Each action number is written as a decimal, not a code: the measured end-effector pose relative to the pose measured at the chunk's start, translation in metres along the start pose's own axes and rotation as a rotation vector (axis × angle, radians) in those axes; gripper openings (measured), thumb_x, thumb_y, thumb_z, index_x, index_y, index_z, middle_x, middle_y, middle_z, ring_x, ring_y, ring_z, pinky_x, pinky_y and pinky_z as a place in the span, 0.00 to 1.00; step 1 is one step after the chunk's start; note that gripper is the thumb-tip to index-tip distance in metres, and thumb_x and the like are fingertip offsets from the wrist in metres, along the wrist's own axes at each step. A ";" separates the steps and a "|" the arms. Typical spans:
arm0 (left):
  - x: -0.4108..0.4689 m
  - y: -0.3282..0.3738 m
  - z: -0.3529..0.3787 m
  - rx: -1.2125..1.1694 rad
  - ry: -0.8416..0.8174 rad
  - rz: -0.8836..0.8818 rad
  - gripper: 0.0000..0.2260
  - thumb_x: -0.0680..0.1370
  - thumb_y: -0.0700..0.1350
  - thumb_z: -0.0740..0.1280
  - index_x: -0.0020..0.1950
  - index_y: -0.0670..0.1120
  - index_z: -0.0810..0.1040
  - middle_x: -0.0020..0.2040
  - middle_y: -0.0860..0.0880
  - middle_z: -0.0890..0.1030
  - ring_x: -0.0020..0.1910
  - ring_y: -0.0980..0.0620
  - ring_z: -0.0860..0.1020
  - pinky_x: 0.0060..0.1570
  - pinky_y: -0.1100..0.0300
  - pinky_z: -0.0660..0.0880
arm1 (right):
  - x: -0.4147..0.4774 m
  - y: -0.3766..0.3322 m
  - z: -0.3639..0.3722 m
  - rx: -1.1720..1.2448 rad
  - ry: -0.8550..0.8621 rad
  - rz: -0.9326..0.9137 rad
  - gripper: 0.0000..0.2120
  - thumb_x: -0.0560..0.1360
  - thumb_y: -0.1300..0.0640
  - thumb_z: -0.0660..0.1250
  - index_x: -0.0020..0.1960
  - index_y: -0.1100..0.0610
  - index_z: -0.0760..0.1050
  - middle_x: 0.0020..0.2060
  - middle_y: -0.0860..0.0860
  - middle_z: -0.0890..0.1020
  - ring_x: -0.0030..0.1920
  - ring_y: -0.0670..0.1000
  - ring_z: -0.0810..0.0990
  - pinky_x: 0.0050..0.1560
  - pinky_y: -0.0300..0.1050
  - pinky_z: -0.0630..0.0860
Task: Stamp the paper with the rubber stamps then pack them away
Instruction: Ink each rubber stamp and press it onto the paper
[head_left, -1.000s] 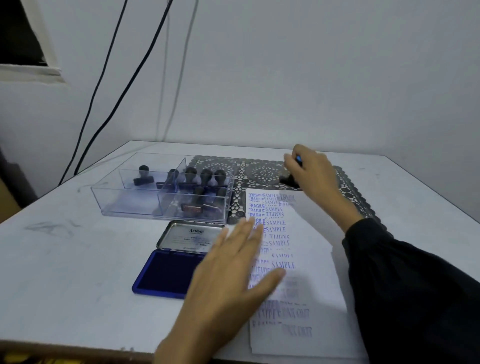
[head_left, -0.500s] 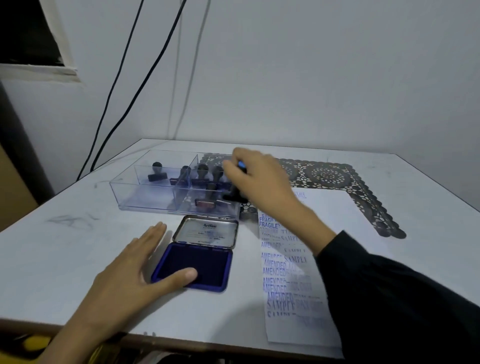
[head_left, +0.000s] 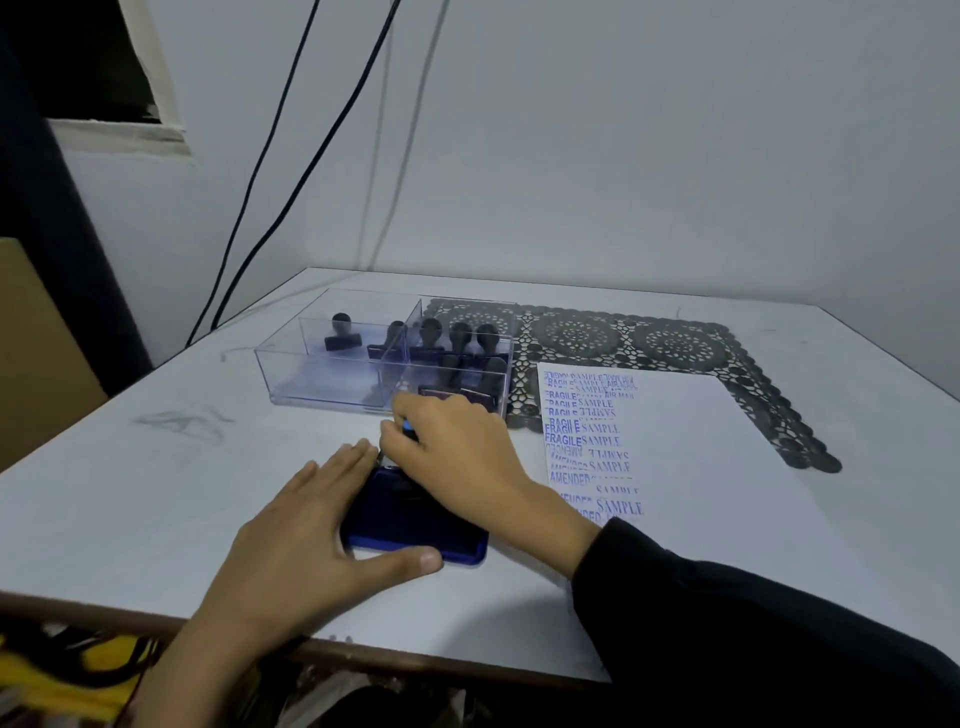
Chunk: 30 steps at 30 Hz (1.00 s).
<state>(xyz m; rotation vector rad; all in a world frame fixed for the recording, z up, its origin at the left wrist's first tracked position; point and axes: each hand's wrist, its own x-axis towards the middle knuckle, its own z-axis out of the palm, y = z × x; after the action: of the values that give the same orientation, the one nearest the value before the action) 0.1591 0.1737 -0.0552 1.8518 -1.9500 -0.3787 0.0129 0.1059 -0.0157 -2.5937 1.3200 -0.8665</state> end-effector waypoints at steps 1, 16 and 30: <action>0.000 0.000 0.000 0.000 0.000 0.003 0.50 0.56 0.84 0.54 0.74 0.68 0.48 0.73 0.68 0.59 0.74 0.57 0.59 0.67 0.49 0.68 | -0.001 -0.001 0.001 -0.015 0.025 -0.011 0.10 0.78 0.52 0.58 0.40 0.54 0.65 0.31 0.52 0.71 0.34 0.59 0.71 0.30 0.46 0.59; 0.001 0.001 0.000 0.003 -0.001 0.011 0.48 0.56 0.84 0.55 0.74 0.66 0.54 0.73 0.69 0.60 0.74 0.59 0.59 0.71 0.50 0.63 | -0.012 -0.003 0.010 -0.163 0.165 -0.072 0.08 0.74 0.55 0.64 0.39 0.54 0.67 0.23 0.52 0.69 0.23 0.56 0.63 0.25 0.40 0.50; -0.007 0.018 -0.007 -0.085 0.028 -0.001 0.50 0.56 0.83 0.54 0.75 0.65 0.53 0.73 0.70 0.53 0.74 0.63 0.55 0.72 0.53 0.60 | -0.001 0.011 -0.009 0.086 0.008 0.019 0.13 0.78 0.48 0.60 0.37 0.52 0.64 0.32 0.51 0.76 0.37 0.58 0.74 0.35 0.46 0.64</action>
<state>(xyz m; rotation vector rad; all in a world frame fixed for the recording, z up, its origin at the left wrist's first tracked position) 0.1473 0.1828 -0.0412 1.7949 -1.8851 -0.4262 -0.0002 0.1014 -0.0126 -2.5112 1.2780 -0.9113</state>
